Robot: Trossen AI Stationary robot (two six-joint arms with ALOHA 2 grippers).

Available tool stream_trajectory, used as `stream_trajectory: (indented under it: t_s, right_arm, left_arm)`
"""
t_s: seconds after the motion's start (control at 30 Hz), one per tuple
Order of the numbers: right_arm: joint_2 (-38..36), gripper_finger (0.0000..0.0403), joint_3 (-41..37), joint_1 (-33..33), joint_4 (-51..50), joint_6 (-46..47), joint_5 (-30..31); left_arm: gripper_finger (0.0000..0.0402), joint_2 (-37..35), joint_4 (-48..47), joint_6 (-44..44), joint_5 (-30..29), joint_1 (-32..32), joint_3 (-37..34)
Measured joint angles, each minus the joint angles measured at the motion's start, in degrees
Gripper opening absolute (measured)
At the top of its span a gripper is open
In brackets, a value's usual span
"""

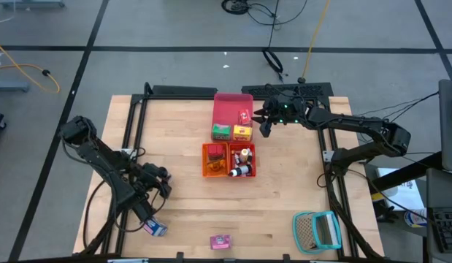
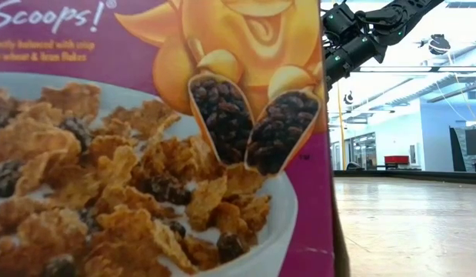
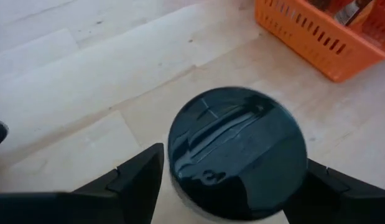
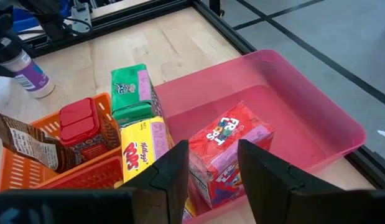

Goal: Pick & Place Kitchen Items
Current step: Put the black spice bottle into the orange basket

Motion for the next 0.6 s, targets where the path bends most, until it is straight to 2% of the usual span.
stream_trajectory:
  t_s: [0.1,0.23,0.43,0.6]
  right_arm:
    - [0.00,0.0132,0.00,0.00,-0.04,0.00,0.00]
    - [0.00,0.0132,0.00,0.00,-0.16,0.00,0.00]
    - [0.00,0.0132,0.00,0.00,-0.44,0.00,0.00]
    - [-0.02,0.0132,-1.12,0.00,0.47,0.01,0.02]
  left_arm:
    - [0.0252,0.00,0.69,0.18,-1.05,0.02,-0.41]
    - [0.0200,0.00,0.65,0.20,-1.63,0.02,-0.54]
    - [0.0197,0.00,0.96,-0.03,-4.85,0.02,-0.40]
    - [0.0199,-0.89,0.98,0.92,-4.82,0.75,1.16]
